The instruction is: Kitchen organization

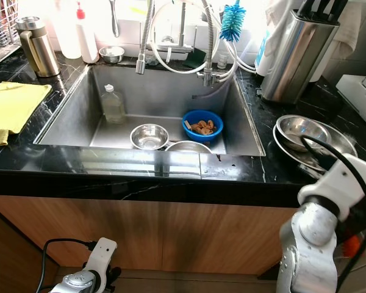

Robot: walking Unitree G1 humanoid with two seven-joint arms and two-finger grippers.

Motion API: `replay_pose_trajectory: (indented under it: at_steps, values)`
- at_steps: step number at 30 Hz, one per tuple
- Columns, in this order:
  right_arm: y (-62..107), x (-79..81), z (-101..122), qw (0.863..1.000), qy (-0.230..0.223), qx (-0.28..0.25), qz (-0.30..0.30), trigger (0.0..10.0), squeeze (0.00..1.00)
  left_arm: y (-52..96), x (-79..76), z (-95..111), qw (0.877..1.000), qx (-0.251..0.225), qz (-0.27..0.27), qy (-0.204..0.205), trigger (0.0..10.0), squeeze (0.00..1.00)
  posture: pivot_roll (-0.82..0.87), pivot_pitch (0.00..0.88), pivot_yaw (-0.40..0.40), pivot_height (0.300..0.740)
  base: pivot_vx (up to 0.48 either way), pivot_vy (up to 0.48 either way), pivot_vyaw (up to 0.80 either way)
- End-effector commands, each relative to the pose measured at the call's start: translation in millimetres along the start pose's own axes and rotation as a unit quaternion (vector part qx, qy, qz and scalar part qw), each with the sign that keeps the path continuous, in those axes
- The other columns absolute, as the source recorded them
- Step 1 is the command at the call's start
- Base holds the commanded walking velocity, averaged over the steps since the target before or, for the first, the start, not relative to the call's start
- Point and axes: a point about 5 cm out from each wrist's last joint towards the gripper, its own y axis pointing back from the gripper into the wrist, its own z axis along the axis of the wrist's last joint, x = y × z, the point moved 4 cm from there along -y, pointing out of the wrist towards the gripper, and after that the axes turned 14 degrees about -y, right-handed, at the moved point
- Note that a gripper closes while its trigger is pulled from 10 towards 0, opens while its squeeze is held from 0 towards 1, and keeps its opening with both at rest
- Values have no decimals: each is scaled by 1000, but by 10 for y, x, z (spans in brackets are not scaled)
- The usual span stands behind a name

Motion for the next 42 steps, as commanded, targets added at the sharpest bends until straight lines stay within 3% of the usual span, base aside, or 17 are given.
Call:
replay_pose_trajectory:
  at_steps: [1, 7, 8, 10, 15, 16, 20, 28, 35, 39, 40, 41, 42]
  values:
    - [-16, 15, 32, 1000, -2, -5, 6, 10000, 0, 5, -38, -67, 1000, 11, -3, 6, 10000, 0, 157, 62, -91, 732, 0, 0, 0]
    - [-133, 194, 69, 999, -2, -2, 53, 10000, 0, 7, -46, -82, 1000, 12, -2, 8, 10000, 0, 159, 59, -92, 732, 0, 0, 0]
    - [-205, 368, 57, 994, 5, 13, 106, 10000, 0, 8, -41, -87, 1000, 12, 0, 8, 10000, 0, 158, 56, -92, 732, 0, 0, 0]
    - [-295, 563, 30, 986, 18, 33, 164, 10000, 0, 8, -41, -89, 1000, 12, 0, 8, 10000, 0, 163, 53, -94, 732, 0, 0, 0]
    - [-410, 806, -18, 970, 22, 64, 233, 10000, 0, 8, -41, -86, 1000, 11, 2, 10, 10000, 0, 173, 50, -100, 732, 0, 0, 0]
    - [-435, 913, -58, 962, 27, 77, 262, 10000, 0, 7, -39, -85, 1000, 11, 3, 12, 10000, 0, 178, 48, -104, 732, 0, 0, 0]
    - [-469, 1030, -211, 949, 31, 111, 295, 10000, 0, 7, -40, -84, 1000, 11, 5, 15, 10000, 0, 184, 48, -109, 732, 0, 0, 0]
    - [-593, 1010, -625, 932, 35, 188, 309, 10000, 0, 10, -41, -101, 1000, 12, 8, 21, 10000, 0, 193, 55, -119, 732, 0, 0, 0]
    - [-633, 881, -1028, 919, 48, 262, 291, 10000, 0, 11, -39, -109, 1000, 13, 10, 25, 10000, 0, 204, 60, -124, 732, 0, 0, 0]
    - [-622, 889, -1086, 914, 48, 271, 297, 10000, 0, 12, -33, -111, 1000, 13, 11, 26, 10000, 0, 206, 62, -124, 732, 0, 0, 0]
    - [-625, 901, -1093, 914, 47, 271, 298, 10000, 337, 13, -29, -114, 999, 13, 12, 27, 10000, 0, 205, 64, -125, 732, 0, 0, 0]
    - [-625, 901, -1093, 914, 47, 271, 298, 10000, 337, 13, -29, -114, 999, 13, 12, 27, 10000, 0, 205, 64, -125, 732, 0, 0, 0]
    - [-636, 911, -1103, 913, 46, 271, 300, 10000, 690, 14, -28, -116, 999, 13, 12, 27, 10000, 0, 206, 65, -124, 732, 0, 0, 0]
